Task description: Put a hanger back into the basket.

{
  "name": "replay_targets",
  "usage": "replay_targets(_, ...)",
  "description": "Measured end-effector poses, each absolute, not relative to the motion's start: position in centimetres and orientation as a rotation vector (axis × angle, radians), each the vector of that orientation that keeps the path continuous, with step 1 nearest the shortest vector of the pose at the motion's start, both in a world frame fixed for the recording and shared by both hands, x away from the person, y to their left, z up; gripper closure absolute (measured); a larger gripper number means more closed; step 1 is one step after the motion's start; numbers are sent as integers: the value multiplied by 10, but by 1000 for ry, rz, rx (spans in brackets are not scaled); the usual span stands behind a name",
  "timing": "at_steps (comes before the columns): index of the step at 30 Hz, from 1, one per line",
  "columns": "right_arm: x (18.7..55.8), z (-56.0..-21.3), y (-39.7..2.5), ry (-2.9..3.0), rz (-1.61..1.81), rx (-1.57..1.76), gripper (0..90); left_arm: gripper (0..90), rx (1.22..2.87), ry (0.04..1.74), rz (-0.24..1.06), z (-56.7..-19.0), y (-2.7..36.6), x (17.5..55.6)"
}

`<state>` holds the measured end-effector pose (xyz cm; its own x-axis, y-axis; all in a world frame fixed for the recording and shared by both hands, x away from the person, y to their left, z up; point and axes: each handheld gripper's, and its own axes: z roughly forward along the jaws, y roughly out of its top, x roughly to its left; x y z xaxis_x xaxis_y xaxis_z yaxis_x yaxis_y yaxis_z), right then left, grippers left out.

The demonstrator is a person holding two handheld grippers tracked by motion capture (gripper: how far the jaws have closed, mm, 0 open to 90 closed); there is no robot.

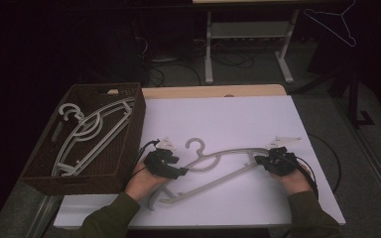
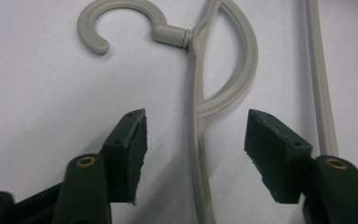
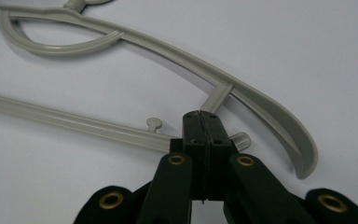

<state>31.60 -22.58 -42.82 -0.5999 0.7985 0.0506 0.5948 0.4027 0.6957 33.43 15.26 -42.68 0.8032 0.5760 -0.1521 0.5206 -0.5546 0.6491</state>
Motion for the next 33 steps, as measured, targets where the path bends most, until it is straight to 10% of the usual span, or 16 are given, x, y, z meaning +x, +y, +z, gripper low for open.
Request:
replay_targets(25,318,-439,-223,2405,933,1246,898,319,2317,777,111,-428,148,331)
replay_targets(33,318,-441,-223,2405,937,1250,898,426,2396,729,126,-433,135,334)
